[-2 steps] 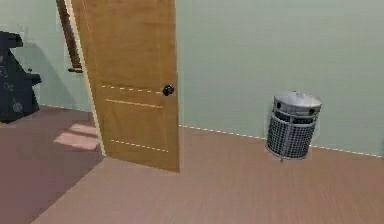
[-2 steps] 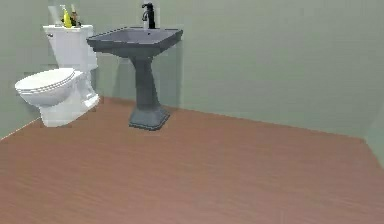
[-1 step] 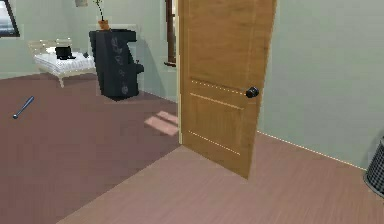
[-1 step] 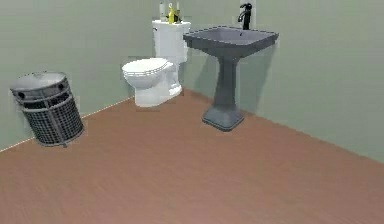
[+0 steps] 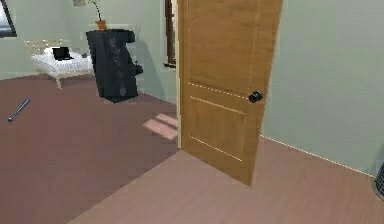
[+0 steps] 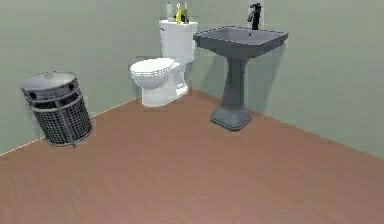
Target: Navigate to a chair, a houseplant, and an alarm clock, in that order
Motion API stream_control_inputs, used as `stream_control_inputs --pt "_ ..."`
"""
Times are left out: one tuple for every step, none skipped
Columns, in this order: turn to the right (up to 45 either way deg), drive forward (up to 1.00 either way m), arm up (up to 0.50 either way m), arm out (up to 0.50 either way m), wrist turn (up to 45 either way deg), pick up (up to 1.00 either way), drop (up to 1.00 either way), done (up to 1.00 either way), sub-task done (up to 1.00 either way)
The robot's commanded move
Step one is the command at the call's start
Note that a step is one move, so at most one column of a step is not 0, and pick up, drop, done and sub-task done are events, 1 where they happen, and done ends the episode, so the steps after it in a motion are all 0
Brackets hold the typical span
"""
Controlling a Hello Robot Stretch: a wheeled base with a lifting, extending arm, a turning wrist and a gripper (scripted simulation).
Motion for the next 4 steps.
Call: stream_control_inputs --pt "-21.0 0.0 0.0 0.0 0.0 0.0 0.0 0.0 0.0" --pt "0.0 0.4 0.0 0.0 0.0 0.0 0.0 0.0 0.0" --pt "-12.0 0.0 0.0 0.0 0.0 0.0 0.0 0.0 0.0" --pt "-3.0 0.0 0.0 0.0 0.0 0.0 0.0 0.0 0.0"
